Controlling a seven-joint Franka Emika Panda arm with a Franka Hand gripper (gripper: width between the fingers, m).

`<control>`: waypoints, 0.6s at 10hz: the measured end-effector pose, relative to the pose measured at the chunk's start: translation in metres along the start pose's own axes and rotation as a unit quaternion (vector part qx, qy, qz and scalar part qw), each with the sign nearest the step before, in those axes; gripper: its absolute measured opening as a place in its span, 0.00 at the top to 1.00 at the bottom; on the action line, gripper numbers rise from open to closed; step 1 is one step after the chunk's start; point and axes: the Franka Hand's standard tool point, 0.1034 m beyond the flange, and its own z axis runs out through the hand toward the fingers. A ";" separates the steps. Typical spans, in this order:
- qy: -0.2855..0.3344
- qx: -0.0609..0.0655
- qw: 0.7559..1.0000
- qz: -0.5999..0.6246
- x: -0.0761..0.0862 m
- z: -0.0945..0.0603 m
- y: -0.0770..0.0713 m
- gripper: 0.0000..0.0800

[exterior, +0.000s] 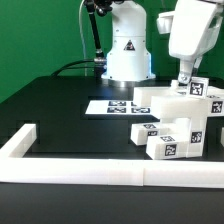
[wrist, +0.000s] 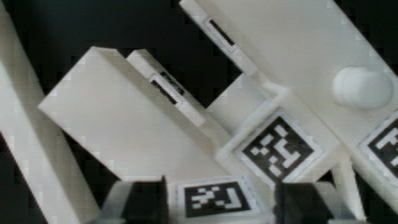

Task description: Assemble chair

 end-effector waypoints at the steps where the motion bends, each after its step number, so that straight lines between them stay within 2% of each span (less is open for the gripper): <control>1: 0.000 0.001 1.000 -0.001 -0.001 0.001 0.000 0.57; 2: -0.001 0.001 1.000 -0.001 -0.001 0.001 0.000 0.34; 3: -0.001 0.000 0.999 -0.033 -0.001 0.001 0.001 0.34; 4: -0.001 -0.001 0.999 -0.052 -0.001 0.001 0.001 0.22; 6: 0.000 -0.002 0.992 -0.122 -0.001 0.000 0.002 0.20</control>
Offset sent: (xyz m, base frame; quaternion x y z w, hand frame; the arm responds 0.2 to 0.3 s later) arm 0.0028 -0.0016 0.0058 -0.0194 0.0026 -0.1033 0.9945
